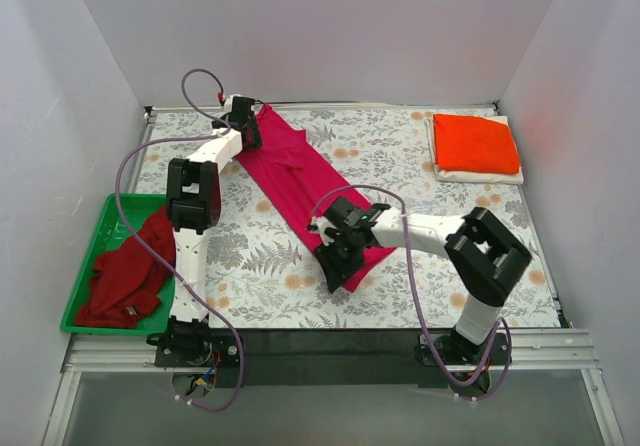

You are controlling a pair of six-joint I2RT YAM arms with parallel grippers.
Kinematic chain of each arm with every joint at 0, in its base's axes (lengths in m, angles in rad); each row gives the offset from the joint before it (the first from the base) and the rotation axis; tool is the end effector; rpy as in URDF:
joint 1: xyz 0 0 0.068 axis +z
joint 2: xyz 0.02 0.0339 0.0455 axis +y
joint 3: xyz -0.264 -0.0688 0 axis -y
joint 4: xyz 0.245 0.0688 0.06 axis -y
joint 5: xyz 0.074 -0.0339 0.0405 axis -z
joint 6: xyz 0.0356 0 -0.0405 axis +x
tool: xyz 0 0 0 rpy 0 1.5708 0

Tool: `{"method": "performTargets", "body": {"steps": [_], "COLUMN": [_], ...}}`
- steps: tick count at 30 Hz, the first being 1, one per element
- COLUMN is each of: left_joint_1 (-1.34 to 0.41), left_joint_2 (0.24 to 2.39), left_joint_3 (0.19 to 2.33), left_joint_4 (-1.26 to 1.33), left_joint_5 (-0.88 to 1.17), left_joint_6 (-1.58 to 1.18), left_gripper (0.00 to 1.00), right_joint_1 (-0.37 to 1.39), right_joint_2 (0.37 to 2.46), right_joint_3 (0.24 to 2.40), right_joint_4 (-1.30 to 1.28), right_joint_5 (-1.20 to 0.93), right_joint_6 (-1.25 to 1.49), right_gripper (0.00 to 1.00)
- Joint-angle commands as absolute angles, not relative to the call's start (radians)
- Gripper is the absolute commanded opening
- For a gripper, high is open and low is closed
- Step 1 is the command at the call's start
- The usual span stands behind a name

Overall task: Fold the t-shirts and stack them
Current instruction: Fold the tshirt

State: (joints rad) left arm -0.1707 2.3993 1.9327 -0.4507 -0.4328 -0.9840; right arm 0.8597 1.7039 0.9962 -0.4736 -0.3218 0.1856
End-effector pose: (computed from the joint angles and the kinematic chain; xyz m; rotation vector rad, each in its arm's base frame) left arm 0.5199 -0.0745 0.1509 -1.0992 2.1061 -0.0018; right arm 0.2011 0.2507 0.1618 -1.0411 2.6917 0.6897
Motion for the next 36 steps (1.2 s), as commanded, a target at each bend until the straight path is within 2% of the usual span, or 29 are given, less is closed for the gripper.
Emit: {"method": "performTargets", "body": {"steps": [1, 6, 12, 20, 27, 29, 36], "left_joint_1": [-0.140, -0.138, -0.140, -0.247, -0.522, -0.598, -0.977], "left_joint_2": [2.508, 2.551, 2.306, 1.899, 1.589, 1.511, 1.443], "left_joint_3": [2.025, 2.098, 1.924, 1.587, 1.286, 1.224, 1.022], "left_joint_4": [-0.431, -0.423, -0.365, -0.367, -0.468, -0.485, -0.485], "left_joint_5": [-0.486, -0.468, -0.353, -0.340, -0.342, -0.308, -0.299], "left_joint_6": [-0.859, -0.854, -0.933, -0.973, -1.015, -1.031, -1.120], "left_gripper": [0.69, 0.75, 0.79, 0.84, 0.84, 0.82, 0.75], "right_joint_1": [0.987, 1.046, 0.988, 0.622, 0.430, 0.404, 0.328], "right_joint_2": [1.825, 1.895, 1.773, 1.626, 1.620, 1.614, 1.609], "right_joint_3": [1.116, 1.276, 1.338, 1.215, 1.147, 1.115, 1.042], "right_joint_4": [-0.669, -0.739, -0.785, -0.724, -0.623, -0.589, -0.500], "right_joint_5": [-0.483, -0.420, -0.262, -0.176, -0.143, -0.143, -0.166], "right_joint_6": [0.137, 0.106, 0.097, 0.097, 0.129, 0.158, 0.195], "right_gripper": [0.46, 0.46, 0.47, 0.48, 0.46, 0.42, 0.40]}}
